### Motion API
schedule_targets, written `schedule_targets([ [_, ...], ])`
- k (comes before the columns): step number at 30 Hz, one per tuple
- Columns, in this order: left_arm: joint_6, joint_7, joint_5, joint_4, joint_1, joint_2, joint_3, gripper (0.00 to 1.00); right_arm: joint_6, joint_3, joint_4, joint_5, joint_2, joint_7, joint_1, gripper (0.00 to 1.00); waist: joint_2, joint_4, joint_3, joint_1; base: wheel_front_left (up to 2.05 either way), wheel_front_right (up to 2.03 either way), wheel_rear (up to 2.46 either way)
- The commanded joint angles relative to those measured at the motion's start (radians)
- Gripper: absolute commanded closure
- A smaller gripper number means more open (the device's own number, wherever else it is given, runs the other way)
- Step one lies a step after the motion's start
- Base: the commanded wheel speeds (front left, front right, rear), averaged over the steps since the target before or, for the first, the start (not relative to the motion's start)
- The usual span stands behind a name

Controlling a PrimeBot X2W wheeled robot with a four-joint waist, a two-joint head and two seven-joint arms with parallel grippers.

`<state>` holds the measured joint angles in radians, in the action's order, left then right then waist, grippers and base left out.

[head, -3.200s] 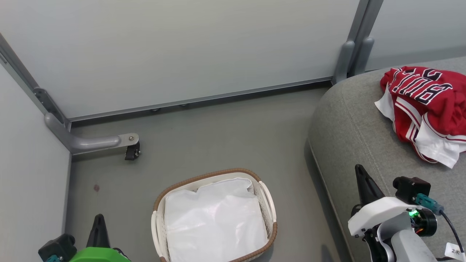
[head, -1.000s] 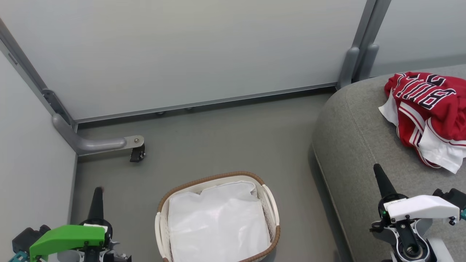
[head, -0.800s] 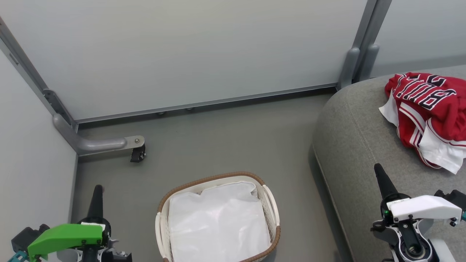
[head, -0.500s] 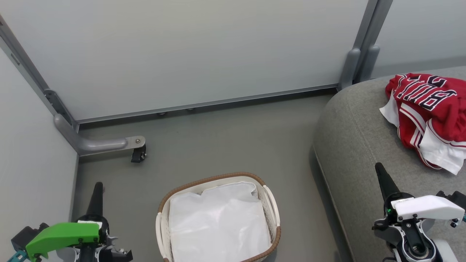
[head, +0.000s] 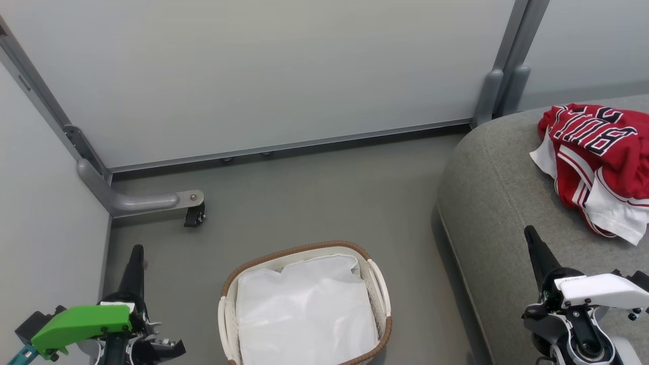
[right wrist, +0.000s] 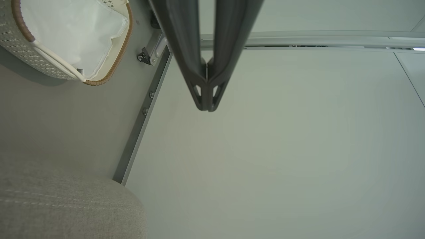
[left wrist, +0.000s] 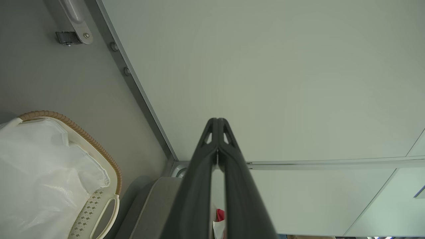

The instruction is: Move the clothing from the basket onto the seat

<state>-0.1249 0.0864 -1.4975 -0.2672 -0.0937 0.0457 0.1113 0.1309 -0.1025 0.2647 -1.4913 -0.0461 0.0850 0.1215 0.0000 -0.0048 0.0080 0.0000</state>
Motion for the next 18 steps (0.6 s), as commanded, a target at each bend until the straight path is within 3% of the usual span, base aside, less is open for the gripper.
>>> schedule_targets([
  [1,-0.007,0.005,-0.020,0.007,-0.017,0.007,0.004,1.00,0.000,-0.004,-0.009,-0.020,-0.006,0.005,-0.010,1.00,0.0000,0.000,0.000,0.0000,0.00,0.00,0.00],
  [18,-0.007,0.032,-0.117,0.024,-0.020,0.008,0.005,1.00,0.000,-0.014,-0.023,-0.123,-0.007,0.033,-0.019,1.00,0.0000,0.005,-0.005,0.0000,0.00,0.00,0.00],
])
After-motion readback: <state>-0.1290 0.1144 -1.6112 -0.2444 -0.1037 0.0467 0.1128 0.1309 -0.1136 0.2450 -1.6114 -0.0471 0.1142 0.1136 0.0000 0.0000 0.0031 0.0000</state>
